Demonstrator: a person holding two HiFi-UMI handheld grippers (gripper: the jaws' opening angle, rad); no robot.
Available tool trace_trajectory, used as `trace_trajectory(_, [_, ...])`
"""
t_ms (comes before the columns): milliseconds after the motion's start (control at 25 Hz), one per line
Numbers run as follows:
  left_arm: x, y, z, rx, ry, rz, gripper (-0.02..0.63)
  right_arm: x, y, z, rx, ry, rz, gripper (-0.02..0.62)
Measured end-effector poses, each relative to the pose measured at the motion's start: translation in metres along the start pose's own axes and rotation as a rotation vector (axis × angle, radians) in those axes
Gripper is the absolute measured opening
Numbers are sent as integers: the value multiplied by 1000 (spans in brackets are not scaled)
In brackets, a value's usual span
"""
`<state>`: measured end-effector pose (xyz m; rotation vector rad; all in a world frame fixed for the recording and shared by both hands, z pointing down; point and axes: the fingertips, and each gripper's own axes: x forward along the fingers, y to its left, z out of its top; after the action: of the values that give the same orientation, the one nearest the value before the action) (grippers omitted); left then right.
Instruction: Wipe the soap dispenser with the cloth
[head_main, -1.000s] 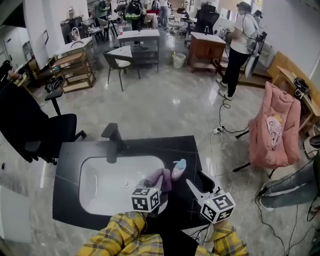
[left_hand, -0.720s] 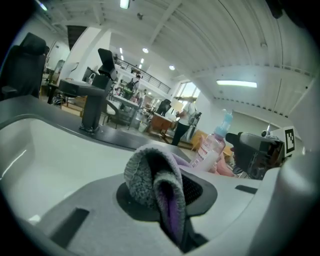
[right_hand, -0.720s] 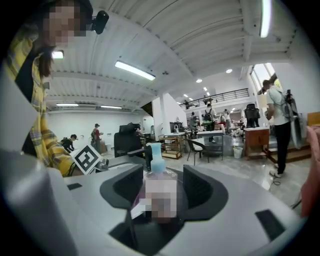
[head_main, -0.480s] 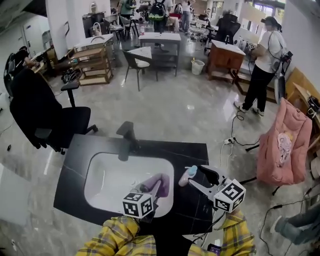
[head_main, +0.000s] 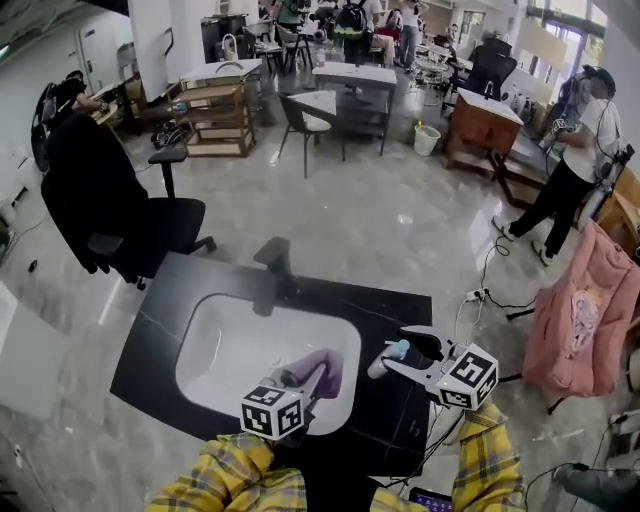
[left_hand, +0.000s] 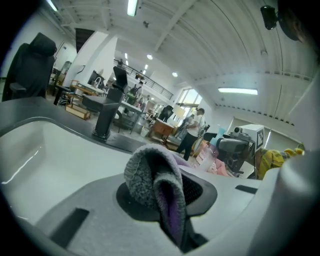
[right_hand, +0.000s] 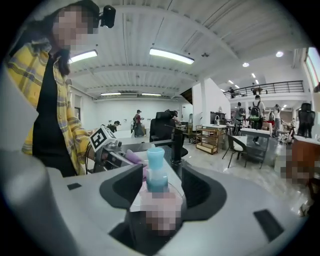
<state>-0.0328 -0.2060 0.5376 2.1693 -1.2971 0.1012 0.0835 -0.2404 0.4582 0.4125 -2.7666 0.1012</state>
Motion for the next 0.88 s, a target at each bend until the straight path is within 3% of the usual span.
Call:
trace_trajectory(120, [0, -1, 0, 2, -4, -2, 58, 8, 1, -5, -15, 22, 48, 228])
trace_trajectory(240, [1, -6, 3, 5, -6, -2, 58, 8, 5, -3, -32, 19, 79, 155])
trace_trajectory(280, [2, -6, 4, 6, -6, -1, 58, 8, 5, -1, -27, 13, 81, 124])
trace_trajectory(400, [6, -7, 2, 5, 2, 1, 58, 8, 2, -1, -4, -8, 60, 123])
trace_trajectory(880, [19, -14, -3, 12, 27, -38, 58, 4, -9, -4, 70, -70, -270, 121])
